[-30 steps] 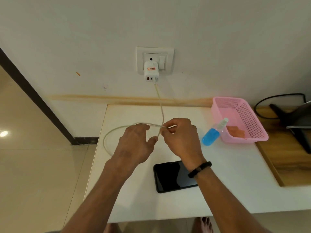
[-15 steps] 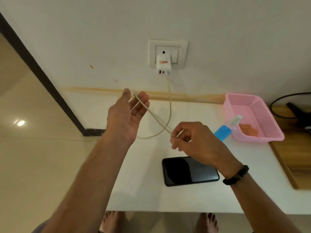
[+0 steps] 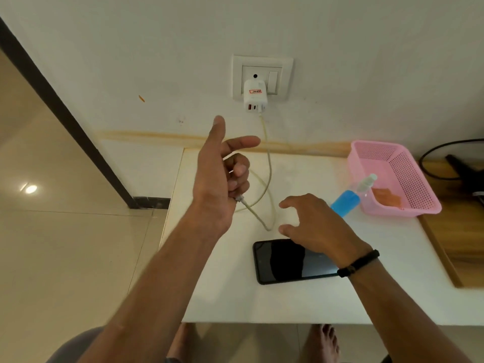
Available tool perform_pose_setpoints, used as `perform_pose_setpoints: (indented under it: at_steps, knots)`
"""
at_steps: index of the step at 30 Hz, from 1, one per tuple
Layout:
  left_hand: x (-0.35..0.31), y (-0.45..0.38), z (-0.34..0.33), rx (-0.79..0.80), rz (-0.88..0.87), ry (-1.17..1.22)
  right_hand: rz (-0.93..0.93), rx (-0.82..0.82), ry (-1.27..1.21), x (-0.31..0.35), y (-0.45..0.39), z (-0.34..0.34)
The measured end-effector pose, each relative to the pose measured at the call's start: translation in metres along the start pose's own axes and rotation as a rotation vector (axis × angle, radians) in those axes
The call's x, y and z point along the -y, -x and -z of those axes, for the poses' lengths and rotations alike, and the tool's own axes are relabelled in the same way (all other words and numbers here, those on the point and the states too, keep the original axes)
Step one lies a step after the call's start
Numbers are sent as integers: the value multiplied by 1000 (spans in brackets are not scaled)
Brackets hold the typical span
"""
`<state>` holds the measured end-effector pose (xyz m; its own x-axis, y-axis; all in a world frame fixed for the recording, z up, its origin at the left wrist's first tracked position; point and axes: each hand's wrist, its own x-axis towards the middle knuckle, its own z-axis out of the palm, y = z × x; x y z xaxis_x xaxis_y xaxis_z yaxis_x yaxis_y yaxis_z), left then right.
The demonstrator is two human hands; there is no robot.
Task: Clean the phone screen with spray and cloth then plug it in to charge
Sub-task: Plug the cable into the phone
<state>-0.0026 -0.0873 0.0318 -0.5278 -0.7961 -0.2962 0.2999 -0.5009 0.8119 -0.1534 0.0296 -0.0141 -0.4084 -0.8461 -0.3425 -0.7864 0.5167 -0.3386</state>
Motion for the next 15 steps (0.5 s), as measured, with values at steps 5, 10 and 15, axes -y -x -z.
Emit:
perform_pose_setpoints:
  at_steps: [5,10,15]
  knots:
    - [8,7,-16,95,-76,-113,130,104,-577,14,3,2]
    - [15,10,-22,124,-140,-225,216,426,-811,10,7,13]
    - [16,7,-26,157,-184,-443,268,197,-1166,8,8,12]
